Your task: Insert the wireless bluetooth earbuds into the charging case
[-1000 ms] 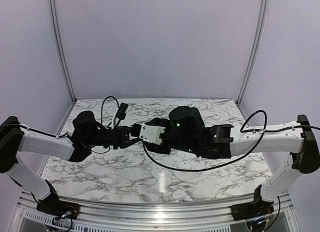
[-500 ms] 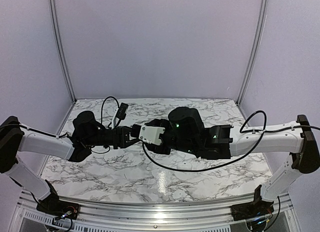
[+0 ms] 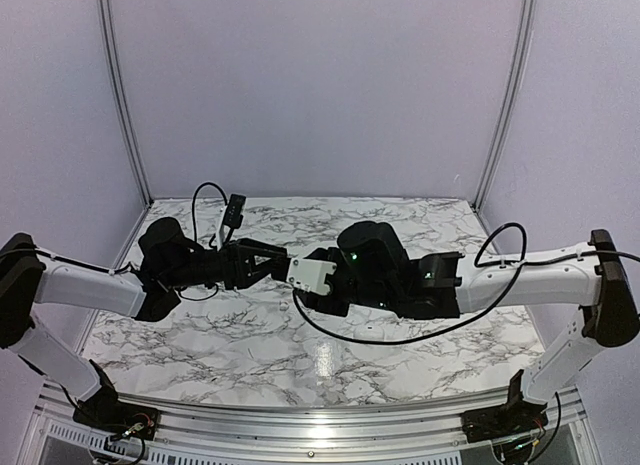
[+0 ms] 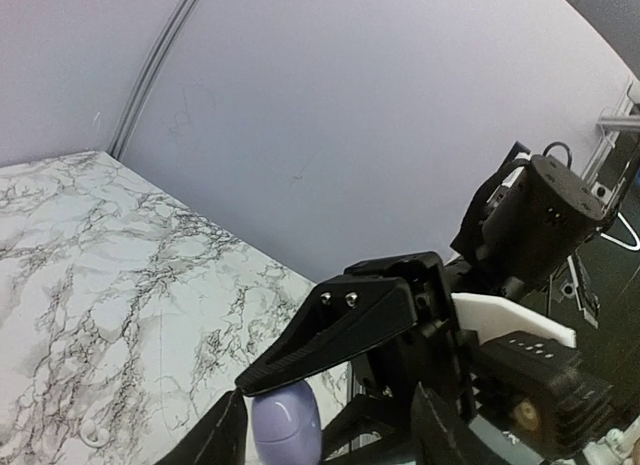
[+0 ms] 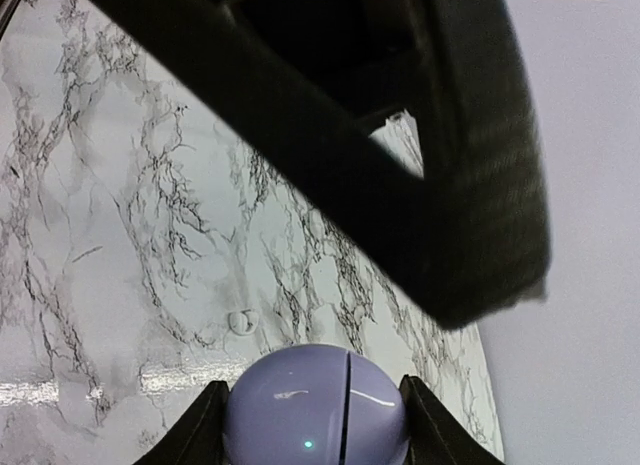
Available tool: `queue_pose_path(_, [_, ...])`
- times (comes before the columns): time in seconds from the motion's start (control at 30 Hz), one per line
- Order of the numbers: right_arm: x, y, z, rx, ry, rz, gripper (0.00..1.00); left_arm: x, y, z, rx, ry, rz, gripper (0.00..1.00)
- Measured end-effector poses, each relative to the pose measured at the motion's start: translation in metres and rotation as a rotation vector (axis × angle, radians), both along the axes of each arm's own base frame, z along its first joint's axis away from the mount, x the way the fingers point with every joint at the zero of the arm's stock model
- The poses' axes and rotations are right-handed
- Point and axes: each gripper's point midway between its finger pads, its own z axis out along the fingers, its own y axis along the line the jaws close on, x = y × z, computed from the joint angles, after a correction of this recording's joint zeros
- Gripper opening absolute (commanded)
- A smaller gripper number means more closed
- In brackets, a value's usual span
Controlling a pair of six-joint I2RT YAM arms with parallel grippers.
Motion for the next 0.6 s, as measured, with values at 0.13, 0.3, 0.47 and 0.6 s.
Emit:
queue_pose_path(0.13, [0.015,-0.011,-0.009,0.011,0.045,-0.036,0.27,0.007,0.003,0.001,-0.002,-0.020,0.034,0.89])
queue_pose_path(0.3, [0.051,-0.034,-0.018,0.072,0.129,-0.124,0.26,0.022,0.017,0.005,-0.010,-0.040,0.132,0.99])
queue_pose_path(0.47, [0.101,-0.059,-0.032,0.174,0.246,-0.242,0.27,0.045,0.054,0.012,-0.033,-0.038,0.313,0.99])
queue_pose_path(0.6, [0.136,-0.086,-0.058,0.231,0.371,-0.328,0.27,0.056,0.092,0.024,-0.070,-0.056,0.465,0.99])
